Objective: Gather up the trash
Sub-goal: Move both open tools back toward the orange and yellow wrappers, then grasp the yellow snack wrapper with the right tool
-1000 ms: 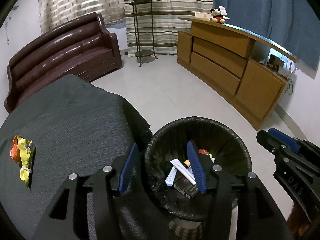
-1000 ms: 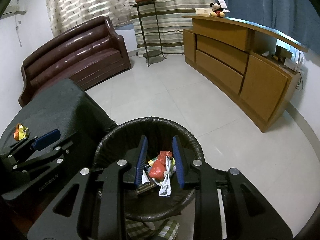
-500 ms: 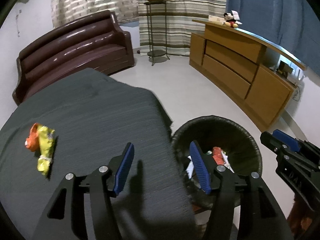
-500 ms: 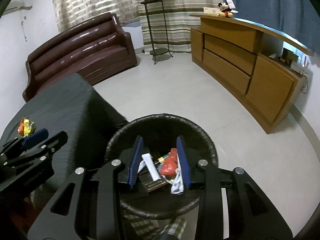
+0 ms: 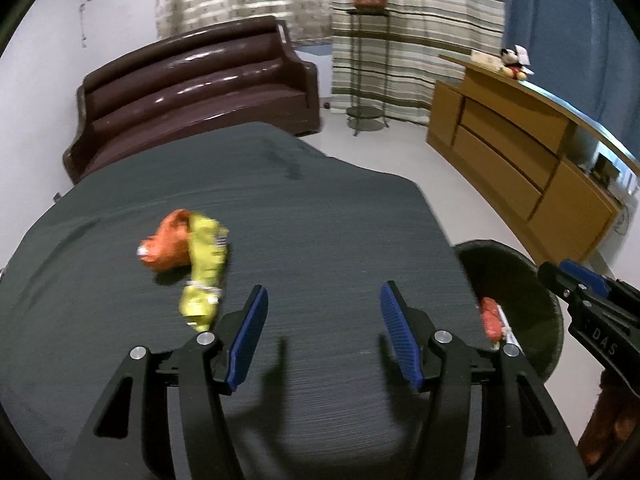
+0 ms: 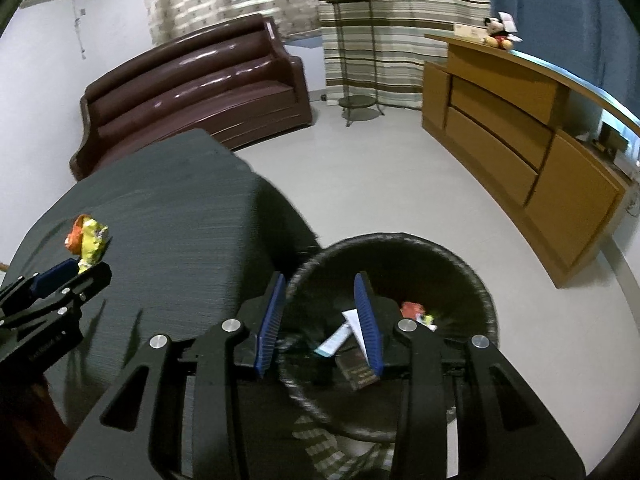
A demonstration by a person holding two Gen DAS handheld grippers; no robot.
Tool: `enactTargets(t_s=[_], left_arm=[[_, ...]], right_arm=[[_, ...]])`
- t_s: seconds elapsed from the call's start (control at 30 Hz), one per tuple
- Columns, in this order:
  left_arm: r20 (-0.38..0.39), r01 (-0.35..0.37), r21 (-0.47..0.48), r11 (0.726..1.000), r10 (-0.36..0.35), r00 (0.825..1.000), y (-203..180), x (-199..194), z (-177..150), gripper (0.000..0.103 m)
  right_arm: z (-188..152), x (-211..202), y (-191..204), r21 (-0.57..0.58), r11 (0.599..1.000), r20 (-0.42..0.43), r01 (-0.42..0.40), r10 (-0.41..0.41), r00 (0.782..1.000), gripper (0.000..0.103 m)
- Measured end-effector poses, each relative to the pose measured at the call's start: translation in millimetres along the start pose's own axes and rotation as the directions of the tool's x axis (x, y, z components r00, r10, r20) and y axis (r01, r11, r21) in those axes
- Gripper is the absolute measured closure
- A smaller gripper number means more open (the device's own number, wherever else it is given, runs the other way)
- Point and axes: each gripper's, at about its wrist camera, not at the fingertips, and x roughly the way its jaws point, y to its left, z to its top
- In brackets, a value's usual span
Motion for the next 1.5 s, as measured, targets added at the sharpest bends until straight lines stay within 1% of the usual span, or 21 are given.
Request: enactTargets(t_s=[0.37, 0.63, 0.8, 0.87, 0.93, 1.0, 1.23, 1.37, 1.5], left_arm=[[-0.005, -0.089, -0.083, 0.993, 0.089, 0.996, 68.7, -7.0, -11.7, 0.045], [-0.026, -0.16, -0.172, 0.972, 0.158, 0.987, 125.1, -13.0, -22.6, 0.045], [-0.044, -0.2, -0.2, 0.959, 0.195, 0.98, 152.6, -15.3, -30.4, 0.045], [-0.049, -0.212, -0.211, 0.954, 0.206, 0.977, 160.4, -15.8, -32.8, 0.045], [-0.053, -0.221, -0.223, 0.949, 0.215, 0.975, 169.1, -15.3, -33.7, 0.044], [-0.058, -0.233, -0.235, 0.944, 0.226, 0.972, 176.8, -14.1, -34.1, 0.043], [-0.07, -0.255, -0.26, 0.932, 0.245, 0.967, 191.7, -11.2, -34.6, 0.041], [-0.07, -0.255, -0.26, 0.931, 0.245, 0.967, 194.5, -8.7, -32.5, 0.04], [-0.066, -0.241, -0.26, 0.935, 0.232, 0.971, 194.8, -5.9, -30.7, 0.039]], right_arm=[[7.9, 8.4, 72.9, -0.082, 0.993, -0.017, -0.083, 0.082, 0.997, 0.067], [11.8, 18.6, 127.4, -0.136, 0.981, -0.038, -0.139, 0.135, 0.99, 0.067], [12.6, 24.0, 158.4, -0.161, 0.971, -0.053, -0.174, 0.167, 0.984, 0.066], [12.8, 25.8, 169.2, -0.175, 0.967, -0.06, -0.185, 0.177, 0.982, 0.064], [13.1, 27.6, 180.7, -0.189, 0.962, -0.062, -0.196, 0.187, 0.98, 0.057], [13.4, 30.3, 190.6, -0.202, 0.958, -0.068, -0.203, 0.193, 0.979, 0.057], [15.1, 45.1, 218.7, -0.223, 0.948, -0.101, -0.228, 0.21, 0.973, 0.057], [15.3, 55.2, 234.0, -0.24, 0.945, -0.121, -0.225, 0.2, 0.972, 0.057], [14.8, 66.1, 238.5, -0.245, 0.946, -0.152, -0.213, 0.18, 0.972, 0.058]])
